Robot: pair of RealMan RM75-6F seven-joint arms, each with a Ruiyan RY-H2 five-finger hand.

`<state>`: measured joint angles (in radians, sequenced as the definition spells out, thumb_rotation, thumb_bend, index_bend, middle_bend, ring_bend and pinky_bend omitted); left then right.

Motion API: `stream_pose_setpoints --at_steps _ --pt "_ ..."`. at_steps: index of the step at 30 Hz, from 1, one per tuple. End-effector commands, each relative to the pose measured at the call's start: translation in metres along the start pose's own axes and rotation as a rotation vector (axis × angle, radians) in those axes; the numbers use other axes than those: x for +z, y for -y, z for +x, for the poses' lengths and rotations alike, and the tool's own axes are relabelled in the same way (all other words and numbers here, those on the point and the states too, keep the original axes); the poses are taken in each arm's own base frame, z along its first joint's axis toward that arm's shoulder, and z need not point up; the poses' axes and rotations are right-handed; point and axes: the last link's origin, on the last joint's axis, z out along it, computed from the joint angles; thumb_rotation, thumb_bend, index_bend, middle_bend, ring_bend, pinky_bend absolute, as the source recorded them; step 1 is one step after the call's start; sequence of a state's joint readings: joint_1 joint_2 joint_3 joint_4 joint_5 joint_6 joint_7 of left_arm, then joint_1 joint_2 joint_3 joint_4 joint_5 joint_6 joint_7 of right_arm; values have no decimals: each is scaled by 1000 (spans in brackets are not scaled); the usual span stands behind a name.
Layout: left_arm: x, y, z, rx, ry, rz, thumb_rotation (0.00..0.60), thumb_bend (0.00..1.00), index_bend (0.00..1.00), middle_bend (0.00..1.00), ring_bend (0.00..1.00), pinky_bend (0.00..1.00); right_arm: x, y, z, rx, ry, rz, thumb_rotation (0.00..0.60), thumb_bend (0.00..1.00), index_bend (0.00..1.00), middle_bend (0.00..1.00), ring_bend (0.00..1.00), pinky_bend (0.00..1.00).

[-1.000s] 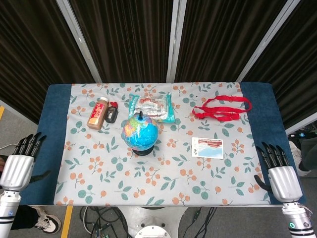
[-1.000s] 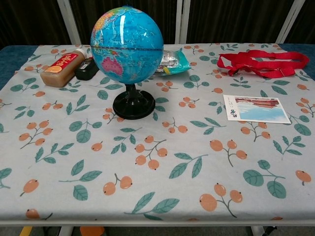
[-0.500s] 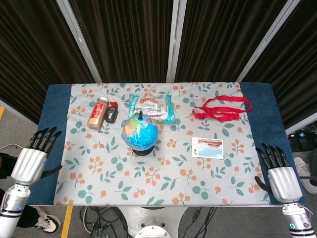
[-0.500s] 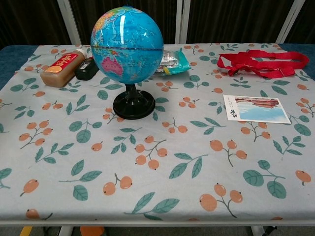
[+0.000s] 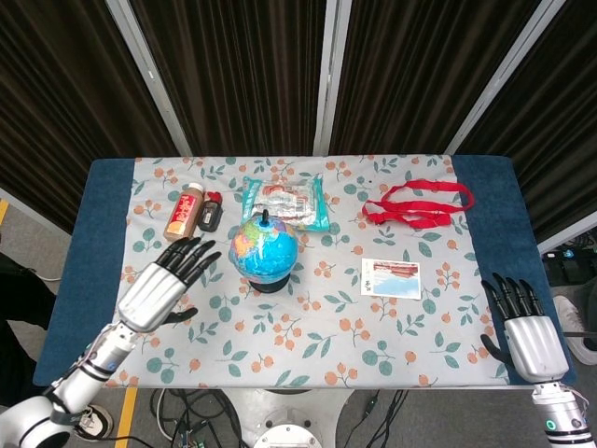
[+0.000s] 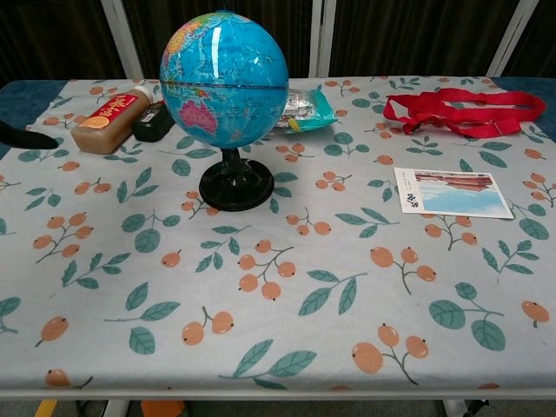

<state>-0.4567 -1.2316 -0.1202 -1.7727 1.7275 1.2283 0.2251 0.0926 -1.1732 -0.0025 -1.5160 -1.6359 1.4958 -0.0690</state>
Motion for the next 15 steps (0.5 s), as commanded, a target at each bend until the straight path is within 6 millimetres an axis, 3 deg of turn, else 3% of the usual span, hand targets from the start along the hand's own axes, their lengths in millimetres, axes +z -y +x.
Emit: stream_pose_setpoints --at_steps 1,7,15 --pt "17 -12 -3 0 -6 -49 600 6 35 6 0 109 0 -1 1 1 -2 -1 600 167 0 0 0 0" --pt "42 -27 -6 -13 -28 -111 600 6 35 10 0 109 -1 -2 -2 2 7 -1 600 167 0 0 0 0" --pt "54 -33 -19 -19 3 -133 600 6 35 19 0 108 -1 -5 -1 7 1 -9 600 167 0 0 0 0"
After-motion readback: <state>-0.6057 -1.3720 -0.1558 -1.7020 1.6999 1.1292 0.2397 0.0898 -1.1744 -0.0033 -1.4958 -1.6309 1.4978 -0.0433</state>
